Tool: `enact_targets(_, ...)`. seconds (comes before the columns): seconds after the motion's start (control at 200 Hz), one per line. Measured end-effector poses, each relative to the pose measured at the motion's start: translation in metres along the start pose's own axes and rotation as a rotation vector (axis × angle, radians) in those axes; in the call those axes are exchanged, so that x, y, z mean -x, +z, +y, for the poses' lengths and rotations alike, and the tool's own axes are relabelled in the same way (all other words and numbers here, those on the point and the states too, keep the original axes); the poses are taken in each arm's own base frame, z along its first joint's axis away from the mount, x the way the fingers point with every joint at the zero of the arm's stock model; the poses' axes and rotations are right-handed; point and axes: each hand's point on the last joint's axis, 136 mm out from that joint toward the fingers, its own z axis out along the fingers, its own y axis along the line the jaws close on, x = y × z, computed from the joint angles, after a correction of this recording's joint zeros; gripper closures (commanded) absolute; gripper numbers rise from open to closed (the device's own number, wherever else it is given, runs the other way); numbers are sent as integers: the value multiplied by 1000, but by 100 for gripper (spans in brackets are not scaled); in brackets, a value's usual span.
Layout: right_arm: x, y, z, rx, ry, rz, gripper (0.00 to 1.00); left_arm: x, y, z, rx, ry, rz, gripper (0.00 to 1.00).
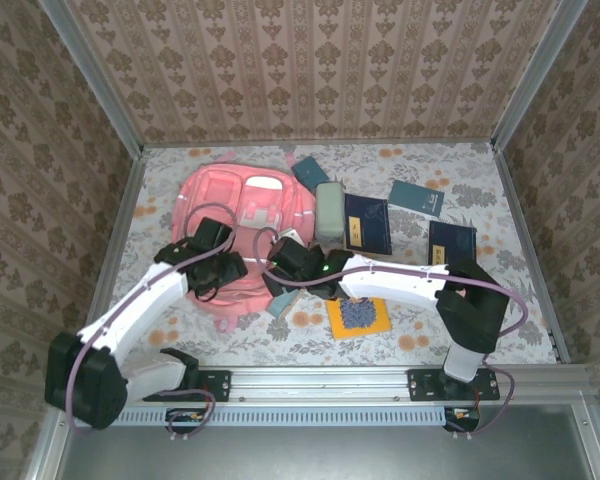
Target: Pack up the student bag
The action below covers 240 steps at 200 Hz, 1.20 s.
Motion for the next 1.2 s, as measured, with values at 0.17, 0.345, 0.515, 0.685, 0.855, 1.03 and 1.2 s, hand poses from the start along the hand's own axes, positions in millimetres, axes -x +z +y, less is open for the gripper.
enact_targets(0.17, -5, 1, 16, 16, -39, 8, 1, -19, -7, 18, -44, -150, -15, 31)
enact_targets(0.345, 6, 5, 35, 34, -81, -3, 1, -33, 4, 29, -19, -232, 23, 30)
enact_targets(0.515, -13, 24, 35, -34, -146, 47, 0, -36, 18, 33, 23, -267, 47, 35)
enact_targets(0.685, -28, 31, 20, -133, -199, 79, 0, -23, 27, 45, 62, -320, 39, 41)
enact_targets(0.855, -36, 28, -3, -216, -207, 74, 0, -2, 31, 56, 98, -326, 11, 44)
enact_targets(1.03, -46, 20, -45, -289, -173, 89, 0, 21, 37, 69, 147, -315, -11, 46)
enact_targets(1.2, -71, 28, -107, -401, -131, 172, 0, 44, 41, 84, 193, -291, -33, 47)
